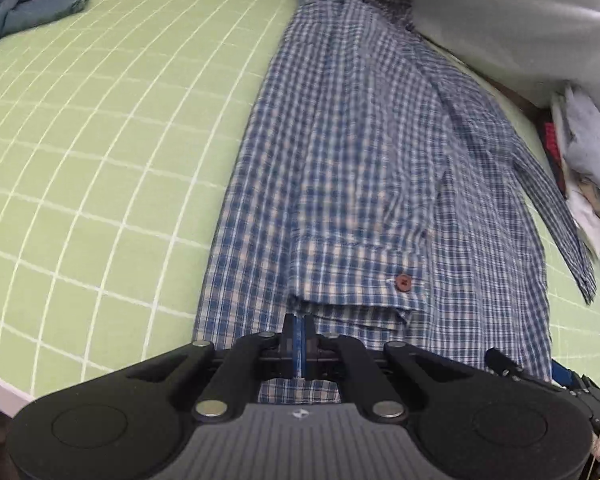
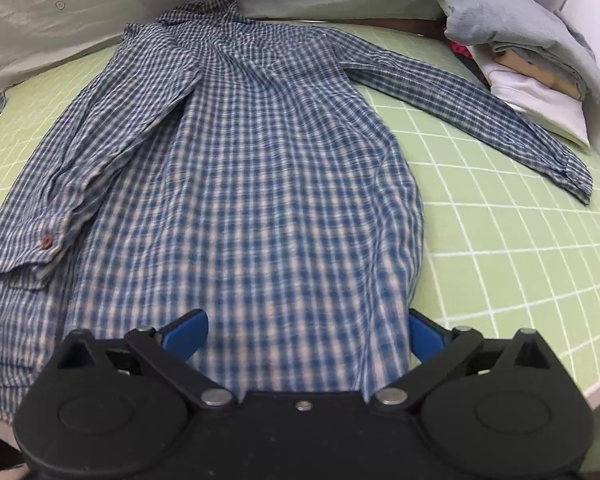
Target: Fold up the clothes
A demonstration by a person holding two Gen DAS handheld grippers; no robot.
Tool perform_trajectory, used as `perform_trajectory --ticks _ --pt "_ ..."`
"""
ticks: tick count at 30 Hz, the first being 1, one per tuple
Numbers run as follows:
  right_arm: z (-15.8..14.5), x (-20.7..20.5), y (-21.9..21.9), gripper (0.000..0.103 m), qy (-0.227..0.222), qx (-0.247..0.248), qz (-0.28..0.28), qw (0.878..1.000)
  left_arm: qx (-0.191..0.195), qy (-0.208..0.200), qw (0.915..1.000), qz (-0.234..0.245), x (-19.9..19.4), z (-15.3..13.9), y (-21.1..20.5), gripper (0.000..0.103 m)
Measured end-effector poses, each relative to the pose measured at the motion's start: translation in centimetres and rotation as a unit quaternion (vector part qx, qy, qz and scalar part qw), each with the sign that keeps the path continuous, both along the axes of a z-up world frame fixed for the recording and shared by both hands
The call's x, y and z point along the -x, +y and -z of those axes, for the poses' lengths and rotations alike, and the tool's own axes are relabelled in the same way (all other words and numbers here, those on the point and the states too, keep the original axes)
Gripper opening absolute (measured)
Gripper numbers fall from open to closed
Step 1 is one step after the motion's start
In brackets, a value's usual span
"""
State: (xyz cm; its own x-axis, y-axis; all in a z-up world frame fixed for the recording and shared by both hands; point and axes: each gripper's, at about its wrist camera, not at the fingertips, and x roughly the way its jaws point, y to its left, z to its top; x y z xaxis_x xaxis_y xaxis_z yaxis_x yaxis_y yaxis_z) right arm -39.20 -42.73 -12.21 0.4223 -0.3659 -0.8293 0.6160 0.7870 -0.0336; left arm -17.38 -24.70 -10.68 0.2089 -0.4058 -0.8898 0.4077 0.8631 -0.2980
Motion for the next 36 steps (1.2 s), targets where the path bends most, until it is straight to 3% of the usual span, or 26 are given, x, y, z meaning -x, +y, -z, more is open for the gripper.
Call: perform_trajectory --ticks 1,3,6,9,15,21,26,30,36 --pt "-0.2 -0.1 0.2 0.103 -0.001 -0.001 0.004 1.000 0.002 -0.005 1.0000 0.007 -0.1 -0.4 0.0 0.010" --pt "-0.5 -0.2 0.7 0.103 -0.002 -0.003 0.012 1.000 0.007 -0.022 0.9996 0.019 -0.4 -1.5 0.4 0.040" --pt "-1.6 -1.0 1.5 0.103 -0.009 0.006 0.025 1.000 0.007 -0.057 0.9978 0.033 -1.0 -3.0 0.7 0.068" --pt "-3.1 -1.5 2.5 0.103 -0.033 0.022 0.029 0.999 0.008 -0.090 0.9949 0.045 -1.7 -4.2 0.9 0.088" --pt "-4.1 -1.7 4.3 0.103 -0.044 0.026 0.032 0.998 0.001 -0.103 0.9929 0.060 -2.9 -3.9 0.9 0.090" --pt "-4.2 -1.3 4.2 0.103 -0.030 0.023 0.033 0.999 0.000 -0.091 0.9949 0.043 -2.5 -4.2 0.7 0.091" --pt "-4.7 -1.1 1.0 0.103 -0.058 0.024 0.035 0.997 -0.002 -0.113 0.9928 0.039 -1.5 -5.3 -1.4 0.091" --pt "-4.8 -0.9 -2.3 0.103 -0.083 0.007 0.003 0.997 0.004 -0.135 0.9906 0.016 -0.3 -6.6 -4.3 0.092" --pt "-4.2 1.1 -10.5 0.103 -0.089 0.011 0.049 0.995 0.031 -0.151 0.9879 -0.016 1.9 -8.0 -9.3 0.095"
